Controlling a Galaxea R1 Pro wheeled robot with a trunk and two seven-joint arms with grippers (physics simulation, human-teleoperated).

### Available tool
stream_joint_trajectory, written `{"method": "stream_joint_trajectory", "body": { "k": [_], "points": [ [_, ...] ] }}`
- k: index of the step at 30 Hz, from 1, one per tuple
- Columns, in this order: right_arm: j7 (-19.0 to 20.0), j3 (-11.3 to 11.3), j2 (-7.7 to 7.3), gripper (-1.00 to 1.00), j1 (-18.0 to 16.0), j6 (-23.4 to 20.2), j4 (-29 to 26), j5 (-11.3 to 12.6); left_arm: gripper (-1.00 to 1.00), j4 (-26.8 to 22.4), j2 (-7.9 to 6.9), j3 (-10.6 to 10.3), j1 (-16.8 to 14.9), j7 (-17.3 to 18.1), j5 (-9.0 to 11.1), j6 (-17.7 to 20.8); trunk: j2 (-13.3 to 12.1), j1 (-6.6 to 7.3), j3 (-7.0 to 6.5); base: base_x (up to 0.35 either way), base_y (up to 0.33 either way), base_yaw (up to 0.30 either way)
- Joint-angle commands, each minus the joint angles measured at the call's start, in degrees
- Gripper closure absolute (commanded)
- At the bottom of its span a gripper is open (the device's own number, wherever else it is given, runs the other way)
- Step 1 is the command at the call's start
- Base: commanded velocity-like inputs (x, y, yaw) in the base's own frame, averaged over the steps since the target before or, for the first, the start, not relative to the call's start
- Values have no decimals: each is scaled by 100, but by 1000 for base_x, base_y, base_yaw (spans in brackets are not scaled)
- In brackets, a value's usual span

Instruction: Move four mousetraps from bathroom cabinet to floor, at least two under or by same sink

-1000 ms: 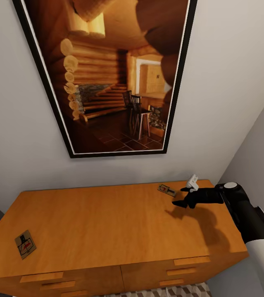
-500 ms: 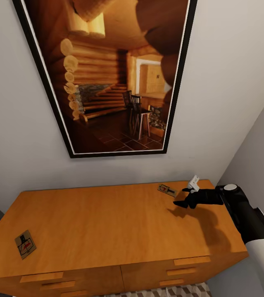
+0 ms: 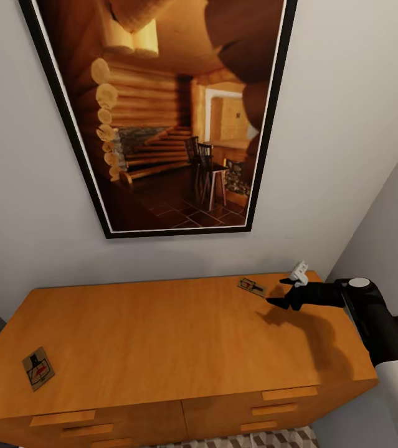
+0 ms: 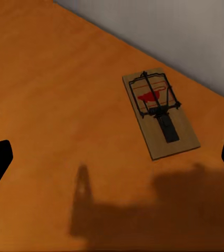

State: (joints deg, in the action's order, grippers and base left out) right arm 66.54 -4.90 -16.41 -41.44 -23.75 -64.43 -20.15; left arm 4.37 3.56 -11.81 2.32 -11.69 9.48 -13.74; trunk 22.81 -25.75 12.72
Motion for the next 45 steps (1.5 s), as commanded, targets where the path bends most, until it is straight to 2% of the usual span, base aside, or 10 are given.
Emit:
{"method": "stream_joint_trajectory", "body": {
  "k": [1,6,26,45],
  "points": [
    [66,-32,3,-100,-5,-47,-8,-22,-100,12,4,-49,-4,-9,54,-33,10,-3,10,0,0,0],
    [396,-109,5,-100,-5,12,-8,-23,-100,12,10,-49,-4,-9,54,-33,10,-3,10,0,0,0],
    [585,-116,6,-100,-5,107,-13,-24,-100,7,49,-49,-4,-9,54,-34,10,-3,10,0,0,4],
    [650,-116,6,-100,-5,107,-17,-31,-100,10,59,-49,-4,-9,54,-33,10,-3,66,0,0,138]
  ]
}}
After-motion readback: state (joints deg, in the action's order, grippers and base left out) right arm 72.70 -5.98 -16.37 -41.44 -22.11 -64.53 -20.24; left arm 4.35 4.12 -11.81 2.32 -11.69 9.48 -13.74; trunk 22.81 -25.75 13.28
